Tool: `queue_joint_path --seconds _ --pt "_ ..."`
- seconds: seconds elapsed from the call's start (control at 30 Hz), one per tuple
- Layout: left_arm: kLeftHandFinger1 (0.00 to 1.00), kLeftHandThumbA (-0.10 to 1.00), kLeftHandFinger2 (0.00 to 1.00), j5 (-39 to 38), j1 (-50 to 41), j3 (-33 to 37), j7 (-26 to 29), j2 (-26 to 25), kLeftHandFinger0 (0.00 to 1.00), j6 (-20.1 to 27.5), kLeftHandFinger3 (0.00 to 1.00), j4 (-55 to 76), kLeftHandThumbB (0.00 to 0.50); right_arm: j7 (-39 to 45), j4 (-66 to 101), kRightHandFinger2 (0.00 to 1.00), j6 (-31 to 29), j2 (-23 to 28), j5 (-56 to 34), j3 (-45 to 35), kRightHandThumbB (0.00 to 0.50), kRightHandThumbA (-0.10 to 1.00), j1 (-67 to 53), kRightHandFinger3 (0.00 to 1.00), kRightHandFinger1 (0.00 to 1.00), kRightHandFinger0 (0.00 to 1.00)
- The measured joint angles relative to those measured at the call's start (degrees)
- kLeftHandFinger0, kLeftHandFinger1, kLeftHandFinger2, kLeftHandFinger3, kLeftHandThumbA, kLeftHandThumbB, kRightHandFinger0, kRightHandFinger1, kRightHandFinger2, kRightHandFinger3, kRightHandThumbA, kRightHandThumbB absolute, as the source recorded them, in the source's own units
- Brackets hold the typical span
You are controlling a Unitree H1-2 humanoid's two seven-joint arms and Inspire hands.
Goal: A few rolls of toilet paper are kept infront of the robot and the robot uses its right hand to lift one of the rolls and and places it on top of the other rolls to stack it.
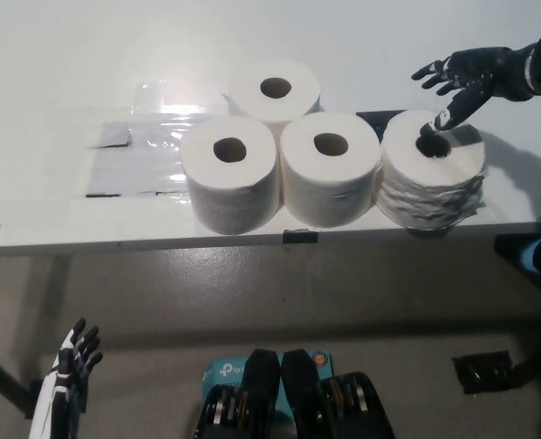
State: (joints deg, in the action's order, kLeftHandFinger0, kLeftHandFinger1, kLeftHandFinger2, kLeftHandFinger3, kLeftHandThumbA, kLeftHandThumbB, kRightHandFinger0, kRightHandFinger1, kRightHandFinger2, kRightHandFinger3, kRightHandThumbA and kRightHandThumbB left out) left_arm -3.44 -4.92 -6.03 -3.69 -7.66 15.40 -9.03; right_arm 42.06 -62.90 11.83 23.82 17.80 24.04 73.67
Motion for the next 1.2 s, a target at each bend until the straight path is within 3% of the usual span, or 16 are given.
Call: queue_joint_path --seconds 0.17,0.2,0.63,1.0,1.13,1.2 --pt "1.00 1.00 1.00 -0.05 0.08 -0.01 0.00 0.00 1.00 0.00 1.00 0.00 0.204 0.58 -1.78 1.00 -0.19 0.00 0.01 -0.01 0.377 0.74 0.40 1.00 1.00 1.00" --pt "1.00 1.00 1.00 -0.05 0.07 -0.01 0.00 0.00 1.00 -0.01 1.00 0.00 0.183 0.74 -1.89 1.00 -0.20 0.02 0.02 0.01 0.386 0.75 0.42 1.00 1.00 1.00" --pt "1.00 1.00 1.00 -0.03 0.11 -0.01 0.01 0.00 1.00 -0.01 1.00 0.00 0.204 1.61 -3.62 1.00 -1.66 0.24 1.49 1.55 0.391 0.70 1.47 1.00 1.00 1.00" --pt "1.00 1.00 1.00 0.02 0.45 -0.01 0.01 -0.04 1.00 -0.02 1.00 0.01 0.202 1.66 -4.35 1.00 -2.36 0.23 2.54 2.21 0.434 0.79 1.48 1.00 1.00 1.00" --pt "1.00 1.00 1.00 0.00 0.45 -0.01 0.00 -0.08 1.00 -0.02 1.00 0.01 0.183 1.77 -4.72 1.00 -2.90 0.22 3.01 2.76 0.425 0.78 1.49 1.00 1.00 1.00" --pt "1.00 1.00 1.00 -0.01 0.45 -0.01 0.00 -0.11 1.00 0.00 1.00 0.00 0.199 1.87 -5.16 1.00 -3.31 0.19 3.28 2.82 0.431 0.77 1.51 1.00 1.00 1.00"
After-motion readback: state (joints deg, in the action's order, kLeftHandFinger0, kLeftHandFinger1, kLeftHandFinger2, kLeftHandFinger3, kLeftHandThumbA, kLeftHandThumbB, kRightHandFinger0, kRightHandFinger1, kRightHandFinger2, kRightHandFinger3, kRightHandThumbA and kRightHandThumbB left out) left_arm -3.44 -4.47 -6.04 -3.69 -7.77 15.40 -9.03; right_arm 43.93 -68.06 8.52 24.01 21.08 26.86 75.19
